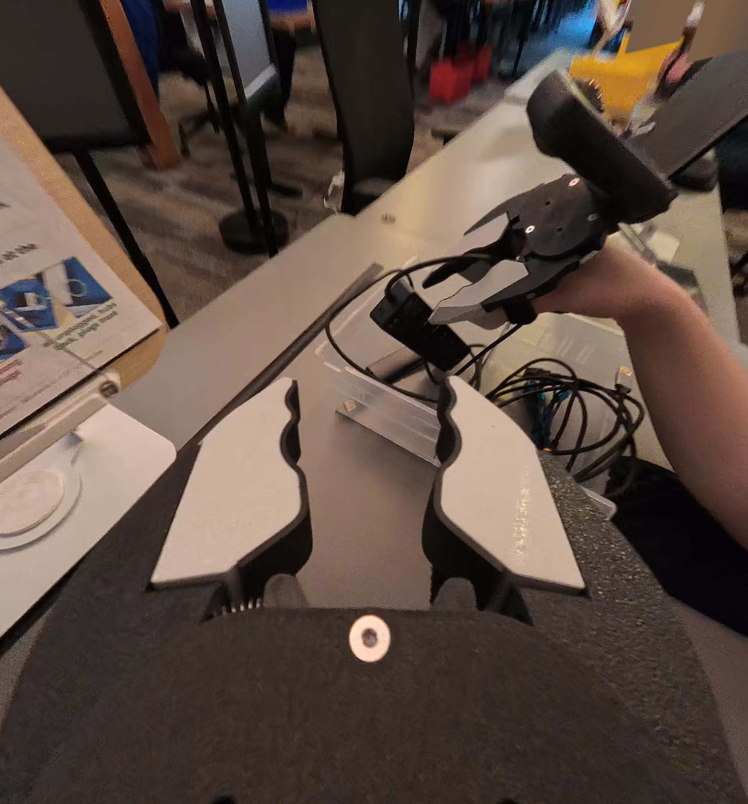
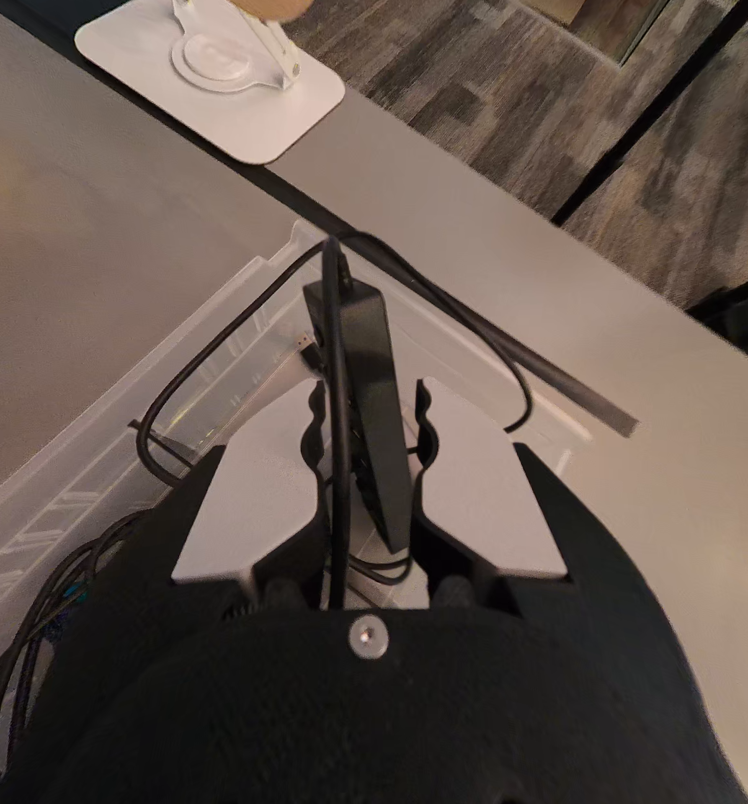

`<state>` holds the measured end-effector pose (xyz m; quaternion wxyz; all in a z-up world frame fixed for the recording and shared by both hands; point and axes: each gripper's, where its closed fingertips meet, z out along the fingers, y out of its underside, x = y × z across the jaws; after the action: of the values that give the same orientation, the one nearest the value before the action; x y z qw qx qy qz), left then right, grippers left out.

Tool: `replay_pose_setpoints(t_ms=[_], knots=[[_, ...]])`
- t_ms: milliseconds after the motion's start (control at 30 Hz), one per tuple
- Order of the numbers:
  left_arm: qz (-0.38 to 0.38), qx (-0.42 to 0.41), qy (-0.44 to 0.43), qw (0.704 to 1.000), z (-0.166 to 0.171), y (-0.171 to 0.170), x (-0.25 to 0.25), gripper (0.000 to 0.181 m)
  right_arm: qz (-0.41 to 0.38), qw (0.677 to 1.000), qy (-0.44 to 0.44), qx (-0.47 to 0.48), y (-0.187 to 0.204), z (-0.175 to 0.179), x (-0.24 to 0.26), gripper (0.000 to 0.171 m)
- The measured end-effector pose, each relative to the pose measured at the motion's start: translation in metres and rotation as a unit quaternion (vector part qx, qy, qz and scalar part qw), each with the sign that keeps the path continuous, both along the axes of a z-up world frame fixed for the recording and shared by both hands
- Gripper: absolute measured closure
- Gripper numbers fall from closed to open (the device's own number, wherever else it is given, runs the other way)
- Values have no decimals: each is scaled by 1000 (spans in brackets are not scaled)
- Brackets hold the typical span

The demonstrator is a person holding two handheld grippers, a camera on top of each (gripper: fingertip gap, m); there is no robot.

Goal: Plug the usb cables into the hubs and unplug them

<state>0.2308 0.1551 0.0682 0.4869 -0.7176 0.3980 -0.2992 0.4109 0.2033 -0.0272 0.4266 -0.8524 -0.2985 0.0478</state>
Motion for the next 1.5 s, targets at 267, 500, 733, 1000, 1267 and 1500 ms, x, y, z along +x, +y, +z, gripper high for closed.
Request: replay_pose_setpoints(t_ms=[267, 500, 733, 1000, 1267, 1500], knots=[[28, 33, -70, 997, 26, -72, -74, 127, -21, 983, 77, 163, -45, 115, 16, 129], [19, -1, -52, 998, 65, -150, -136, 117, -153, 987, 52, -27, -81, 58, 81, 131], [320, 108, -48, 940, 87, -129, -263, 136, -182, 946, 38, -267, -111, -41, 107, 150], [493, 54, 34, 868, 59, -146, -337, 142, -176, 910, -12, -375, -120, -86, 106, 162], [527, -128, 201, 816, -34, -110, -460, 137, -173, 910, 14, -376, -116, -85, 102, 162], [470, -246, 202, 823, -112, -96, -485, 127, -164, 908, -6, -386, -116, -85, 91, 162]])
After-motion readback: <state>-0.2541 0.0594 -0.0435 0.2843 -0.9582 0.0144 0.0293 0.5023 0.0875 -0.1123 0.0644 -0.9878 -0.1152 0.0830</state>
